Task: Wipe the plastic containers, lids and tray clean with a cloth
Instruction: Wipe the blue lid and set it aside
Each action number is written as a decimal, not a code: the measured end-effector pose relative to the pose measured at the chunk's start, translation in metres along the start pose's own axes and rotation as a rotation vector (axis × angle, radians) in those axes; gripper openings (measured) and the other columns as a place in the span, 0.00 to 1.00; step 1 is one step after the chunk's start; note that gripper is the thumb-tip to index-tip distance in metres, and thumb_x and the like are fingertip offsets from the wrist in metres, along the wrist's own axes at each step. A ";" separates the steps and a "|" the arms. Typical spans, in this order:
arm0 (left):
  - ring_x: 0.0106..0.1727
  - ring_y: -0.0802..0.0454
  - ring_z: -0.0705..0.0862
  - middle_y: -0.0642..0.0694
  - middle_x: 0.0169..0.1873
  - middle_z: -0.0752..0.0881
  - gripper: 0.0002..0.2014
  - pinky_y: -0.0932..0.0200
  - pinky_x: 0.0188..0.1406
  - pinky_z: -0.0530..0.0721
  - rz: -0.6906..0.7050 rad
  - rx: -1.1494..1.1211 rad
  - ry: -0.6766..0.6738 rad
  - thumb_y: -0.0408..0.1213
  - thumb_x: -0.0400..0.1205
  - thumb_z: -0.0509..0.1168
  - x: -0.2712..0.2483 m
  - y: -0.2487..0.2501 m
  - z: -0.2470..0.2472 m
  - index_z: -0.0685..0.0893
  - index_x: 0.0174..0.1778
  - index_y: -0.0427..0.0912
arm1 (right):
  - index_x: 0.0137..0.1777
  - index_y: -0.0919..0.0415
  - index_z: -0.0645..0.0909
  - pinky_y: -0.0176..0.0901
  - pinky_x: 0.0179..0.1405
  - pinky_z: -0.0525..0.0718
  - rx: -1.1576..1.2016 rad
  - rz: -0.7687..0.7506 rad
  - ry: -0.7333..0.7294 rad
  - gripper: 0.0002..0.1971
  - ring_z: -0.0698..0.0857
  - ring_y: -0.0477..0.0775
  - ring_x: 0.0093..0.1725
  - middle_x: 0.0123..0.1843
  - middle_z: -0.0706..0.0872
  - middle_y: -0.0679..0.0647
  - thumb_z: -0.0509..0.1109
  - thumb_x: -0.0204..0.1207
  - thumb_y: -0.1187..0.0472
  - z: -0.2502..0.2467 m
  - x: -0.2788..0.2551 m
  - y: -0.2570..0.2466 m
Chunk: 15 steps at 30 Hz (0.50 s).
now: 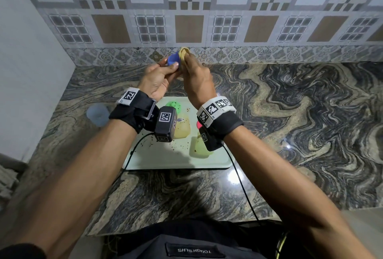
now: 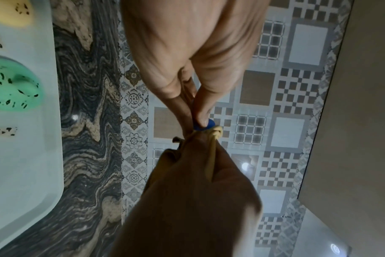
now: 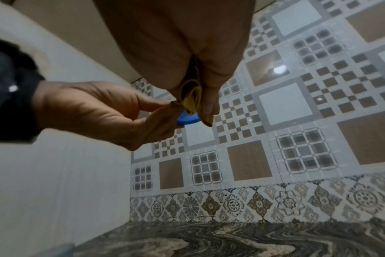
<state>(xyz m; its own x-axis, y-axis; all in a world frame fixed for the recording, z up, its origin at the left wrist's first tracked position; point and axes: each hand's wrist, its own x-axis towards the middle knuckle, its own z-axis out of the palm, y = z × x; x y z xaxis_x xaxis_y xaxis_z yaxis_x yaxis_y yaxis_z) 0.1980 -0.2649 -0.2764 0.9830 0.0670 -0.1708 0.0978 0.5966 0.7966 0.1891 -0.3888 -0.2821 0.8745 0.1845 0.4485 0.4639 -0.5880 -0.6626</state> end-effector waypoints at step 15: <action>0.48 0.47 0.90 0.36 0.54 0.87 0.24 0.60 0.39 0.90 0.119 0.379 0.175 0.18 0.76 0.69 -0.007 0.004 0.007 0.76 0.68 0.29 | 0.64 0.64 0.81 0.40 0.39 0.78 -0.112 -0.093 -0.116 0.12 0.88 0.57 0.41 0.49 0.89 0.64 0.62 0.85 0.63 -0.017 0.020 0.019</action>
<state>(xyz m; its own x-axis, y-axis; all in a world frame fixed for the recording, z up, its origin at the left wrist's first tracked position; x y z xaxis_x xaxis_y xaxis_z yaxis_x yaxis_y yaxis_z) 0.1923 -0.2690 -0.2681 0.9528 0.2720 -0.1348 0.0677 0.2424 0.9678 0.2132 -0.4096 -0.2754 0.8420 0.3281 0.4282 0.5306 -0.6470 -0.5475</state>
